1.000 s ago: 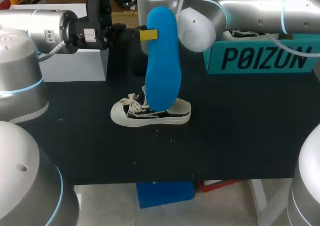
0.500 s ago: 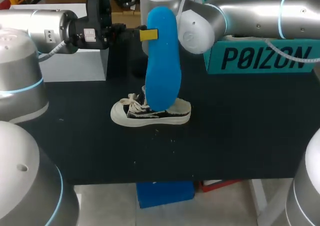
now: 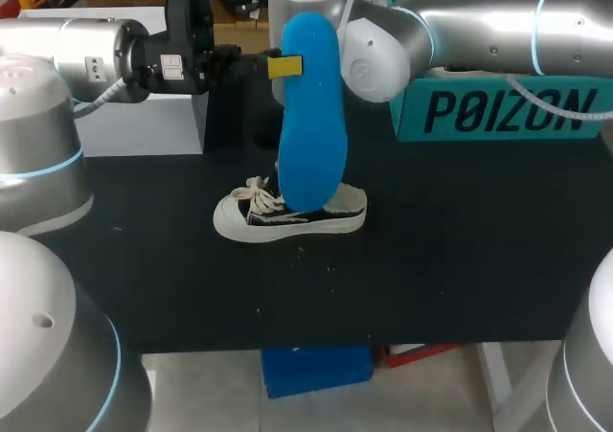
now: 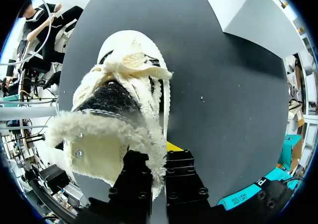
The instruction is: Take the shoe out of the shoebox, open the shoe tongue, remove and reinsert the insole, then place the shoe into the shoebox
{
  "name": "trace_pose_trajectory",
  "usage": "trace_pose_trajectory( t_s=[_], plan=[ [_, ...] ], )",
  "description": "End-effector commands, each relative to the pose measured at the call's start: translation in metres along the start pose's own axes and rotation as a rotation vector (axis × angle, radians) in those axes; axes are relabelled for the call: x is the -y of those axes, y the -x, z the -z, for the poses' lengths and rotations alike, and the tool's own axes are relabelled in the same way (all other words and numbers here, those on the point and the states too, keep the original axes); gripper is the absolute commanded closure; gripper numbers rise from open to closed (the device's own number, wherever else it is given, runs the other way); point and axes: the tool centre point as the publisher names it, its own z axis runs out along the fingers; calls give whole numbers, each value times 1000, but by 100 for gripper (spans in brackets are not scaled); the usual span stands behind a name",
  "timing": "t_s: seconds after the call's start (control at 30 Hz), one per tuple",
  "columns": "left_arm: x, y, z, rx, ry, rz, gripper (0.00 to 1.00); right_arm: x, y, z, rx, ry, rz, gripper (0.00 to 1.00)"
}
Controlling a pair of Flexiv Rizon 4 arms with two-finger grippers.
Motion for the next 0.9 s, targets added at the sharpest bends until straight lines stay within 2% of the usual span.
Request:
trace_pose_trajectory(
  t_s=[0.03, 0.27, 0.53, 0.6, 0.73, 0.83, 0.87, 0.9],
  plan=[
    [-1, 1, -2, 3, -1, -1, 100, -1, 1, 0, -1, -2, -1, 100],
    [-1, 1, -2, 3, -1, -1, 100, 4, 0, 5, 0, 1, -23, 100],
    [-1, 1, -2, 3, -1, -1, 100, 29, 12, 59, 108, 32, -174, 100],
    [-1, 1, -2, 3, -1, -1, 100, 36, 15, 71, 161, 1, -246, 100],
    [-1, 1, -2, 3, -1, -1, 100, 50, 23, 81, 223, -123, -445, 100],
    [-1, 1, -2, 3, -1, -1, 100, 58, 23, 86, 234, -157, -594, 100],
    [-1, 1, -2, 3, -1, -1, 100, 58, 23, 86, 234, -157, -594, 100],
    [-1, 1, -2, 3, -1, -1, 100, 59, 21, 88, 244, -169, -689, 100]
  ],
)
